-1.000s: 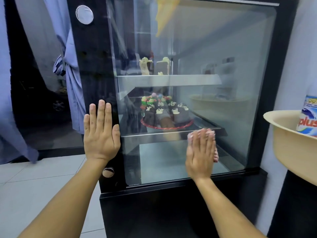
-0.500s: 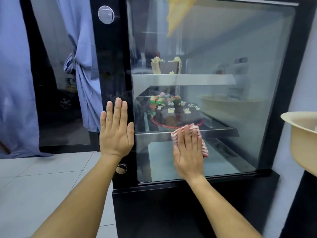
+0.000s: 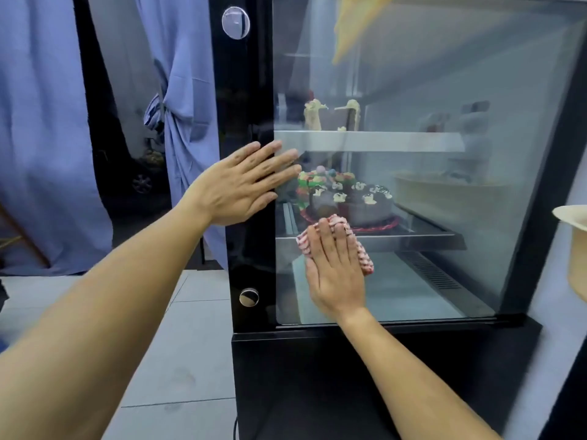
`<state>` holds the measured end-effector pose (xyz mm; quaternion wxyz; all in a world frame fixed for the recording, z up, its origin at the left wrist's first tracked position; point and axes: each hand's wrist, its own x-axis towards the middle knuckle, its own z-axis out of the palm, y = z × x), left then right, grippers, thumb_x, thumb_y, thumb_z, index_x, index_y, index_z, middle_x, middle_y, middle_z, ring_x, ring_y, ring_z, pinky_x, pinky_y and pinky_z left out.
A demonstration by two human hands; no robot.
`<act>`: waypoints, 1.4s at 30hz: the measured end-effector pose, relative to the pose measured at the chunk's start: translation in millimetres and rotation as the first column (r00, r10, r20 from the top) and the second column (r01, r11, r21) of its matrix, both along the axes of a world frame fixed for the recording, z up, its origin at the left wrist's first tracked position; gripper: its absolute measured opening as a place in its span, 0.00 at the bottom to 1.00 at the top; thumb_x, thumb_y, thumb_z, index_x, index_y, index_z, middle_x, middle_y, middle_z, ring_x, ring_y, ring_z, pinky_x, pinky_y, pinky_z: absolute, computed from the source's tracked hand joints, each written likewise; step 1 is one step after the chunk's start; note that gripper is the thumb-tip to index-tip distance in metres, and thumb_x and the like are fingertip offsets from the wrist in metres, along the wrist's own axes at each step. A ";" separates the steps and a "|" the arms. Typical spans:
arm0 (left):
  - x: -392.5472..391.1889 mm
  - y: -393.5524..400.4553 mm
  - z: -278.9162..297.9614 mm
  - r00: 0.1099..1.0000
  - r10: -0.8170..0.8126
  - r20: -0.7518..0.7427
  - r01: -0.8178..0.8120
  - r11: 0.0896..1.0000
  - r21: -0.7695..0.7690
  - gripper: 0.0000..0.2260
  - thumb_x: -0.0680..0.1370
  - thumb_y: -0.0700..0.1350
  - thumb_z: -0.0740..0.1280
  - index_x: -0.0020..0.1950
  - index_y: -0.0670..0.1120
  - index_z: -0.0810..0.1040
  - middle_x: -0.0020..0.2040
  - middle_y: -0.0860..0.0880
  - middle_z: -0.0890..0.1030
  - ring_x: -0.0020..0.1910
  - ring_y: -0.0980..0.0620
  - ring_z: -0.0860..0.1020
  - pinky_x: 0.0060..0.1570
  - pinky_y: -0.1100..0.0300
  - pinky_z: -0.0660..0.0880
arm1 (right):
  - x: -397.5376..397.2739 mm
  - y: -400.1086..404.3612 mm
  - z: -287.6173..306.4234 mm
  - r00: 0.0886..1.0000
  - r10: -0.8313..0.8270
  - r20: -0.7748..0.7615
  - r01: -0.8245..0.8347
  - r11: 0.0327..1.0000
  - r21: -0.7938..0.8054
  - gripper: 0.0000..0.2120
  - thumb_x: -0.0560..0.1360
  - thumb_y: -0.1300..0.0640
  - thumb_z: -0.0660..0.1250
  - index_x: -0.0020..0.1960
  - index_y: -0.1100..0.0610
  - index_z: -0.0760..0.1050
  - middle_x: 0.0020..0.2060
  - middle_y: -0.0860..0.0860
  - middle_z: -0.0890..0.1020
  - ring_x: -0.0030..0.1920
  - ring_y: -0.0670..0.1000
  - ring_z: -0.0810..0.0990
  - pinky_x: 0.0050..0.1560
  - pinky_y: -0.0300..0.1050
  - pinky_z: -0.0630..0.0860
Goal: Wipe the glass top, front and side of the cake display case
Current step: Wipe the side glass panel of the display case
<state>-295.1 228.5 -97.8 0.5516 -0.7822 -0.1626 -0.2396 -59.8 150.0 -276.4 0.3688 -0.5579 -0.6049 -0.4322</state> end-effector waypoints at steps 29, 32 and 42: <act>7.6 -3.7 -12.8 0.990 -0.008 0.144 0.010 1.000 -0.010 0.26 0.88 0.52 0.49 0.86 0.50 0.49 0.86 0.46 0.51 0.85 0.43 0.51 0.83 0.44 0.51 | -14.5 -3.7 -42.9 0.908 0.220 0.357 -0.126 0.955 -0.267 0.30 0.84 0.48 0.58 0.84 0.50 0.55 0.84 0.49 0.55 0.84 0.51 0.51 0.83 0.51 0.43; 7.8 -4.0 -11.9 0.987 -0.012 0.162 0.015 1.000 -0.016 0.26 0.88 0.51 0.50 0.86 0.51 0.50 0.86 0.45 0.52 0.85 0.42 0.51 0.83 0.44 0.51 | -43.5 -1.2 -26.9 0.950 0.254 0.179 -0.209 0.949 -0.237 0.30 0.84 0.49 0.58 0.83 0.52 0.58 0.83 0.50 0.57 0.84 0.51 0.50 0.83 0.51 0.44; 7.4 -6.1 -12.0 0.986 0.000 0.168 0.006 0.999 -0.035 0.25 0.88 0.52 0.50 0.86 0.52 0.51 0.86 0.45 0.52 0.85 0.43 0.51 0.83 0.45 0.51 | -37.6 1.7 -75.2 0.637 0.425 0.643 -0.038 0.851 -0.524 0.30 0.85 0.47 0.53 0.85 0.54 0.52 0.84 0.49 0.51 0.84 0.48 0.43 0.83 0.48 0.38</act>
